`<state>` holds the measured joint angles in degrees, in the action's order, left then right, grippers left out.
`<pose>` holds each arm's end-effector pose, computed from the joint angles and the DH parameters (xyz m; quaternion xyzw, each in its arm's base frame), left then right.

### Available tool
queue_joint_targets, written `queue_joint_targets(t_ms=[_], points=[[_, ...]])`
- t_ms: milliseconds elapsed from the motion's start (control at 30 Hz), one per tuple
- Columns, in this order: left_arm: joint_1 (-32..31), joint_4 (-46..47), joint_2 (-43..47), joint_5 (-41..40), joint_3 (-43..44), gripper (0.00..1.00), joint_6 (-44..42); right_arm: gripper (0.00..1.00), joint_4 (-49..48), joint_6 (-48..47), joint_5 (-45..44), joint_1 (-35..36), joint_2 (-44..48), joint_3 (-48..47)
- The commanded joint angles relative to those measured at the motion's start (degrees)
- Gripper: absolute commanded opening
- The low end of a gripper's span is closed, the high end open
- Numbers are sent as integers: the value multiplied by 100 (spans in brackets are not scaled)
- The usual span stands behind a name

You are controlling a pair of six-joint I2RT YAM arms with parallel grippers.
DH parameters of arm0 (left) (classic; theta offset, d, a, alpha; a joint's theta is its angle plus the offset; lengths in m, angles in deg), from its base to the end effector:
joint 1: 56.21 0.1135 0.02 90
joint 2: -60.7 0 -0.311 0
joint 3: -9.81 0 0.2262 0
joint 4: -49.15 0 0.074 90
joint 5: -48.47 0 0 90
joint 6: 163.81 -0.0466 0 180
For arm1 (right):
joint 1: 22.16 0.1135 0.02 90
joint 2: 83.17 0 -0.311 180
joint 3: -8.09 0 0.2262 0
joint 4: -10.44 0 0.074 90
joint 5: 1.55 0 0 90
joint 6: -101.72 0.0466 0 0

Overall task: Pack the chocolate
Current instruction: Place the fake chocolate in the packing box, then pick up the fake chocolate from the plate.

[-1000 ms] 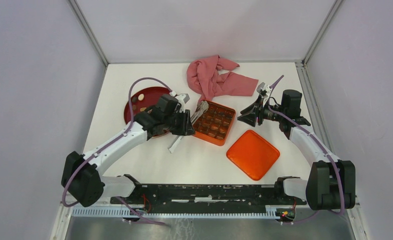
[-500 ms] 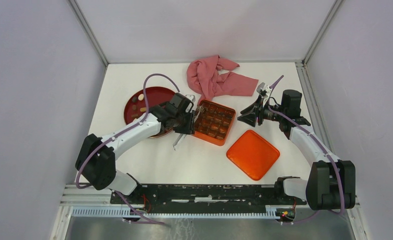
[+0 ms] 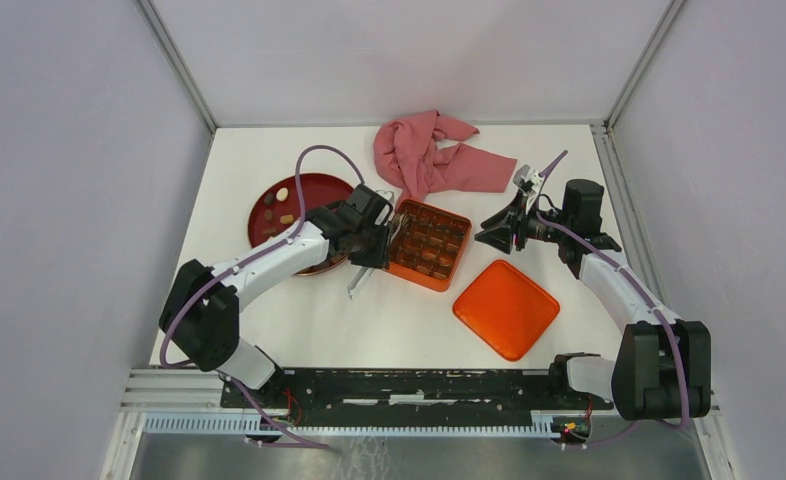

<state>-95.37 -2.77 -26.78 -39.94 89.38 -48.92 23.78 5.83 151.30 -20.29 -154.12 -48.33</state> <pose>0.2248 -0.1847 0.2888 0.1235 0.9575 -0.1494 0.2135 0.2202 0.0487 0.3062 -0.3179 0.7111 0.4309 0.4557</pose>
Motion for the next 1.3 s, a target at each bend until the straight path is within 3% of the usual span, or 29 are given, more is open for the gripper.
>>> queue_joint_targets(t_ms=[0, 333, 867, 1267], points=[[-52, 38, -16, -91, 314, 34, -308, 49, -75, -79, -10, 17, 0, -194], [-85, -111, -76, -141, 423, 43, -335, 49, -77, -88, -14, 21, 12, -194], [-69, -110, 688, -141, 361, 38, -291, 49, -77, -88, -10, 17, 16, -194], [1305, -996, 1698, -88, -69, 39, -793, 49, -68, -97, -11, 15, 12, -194]])
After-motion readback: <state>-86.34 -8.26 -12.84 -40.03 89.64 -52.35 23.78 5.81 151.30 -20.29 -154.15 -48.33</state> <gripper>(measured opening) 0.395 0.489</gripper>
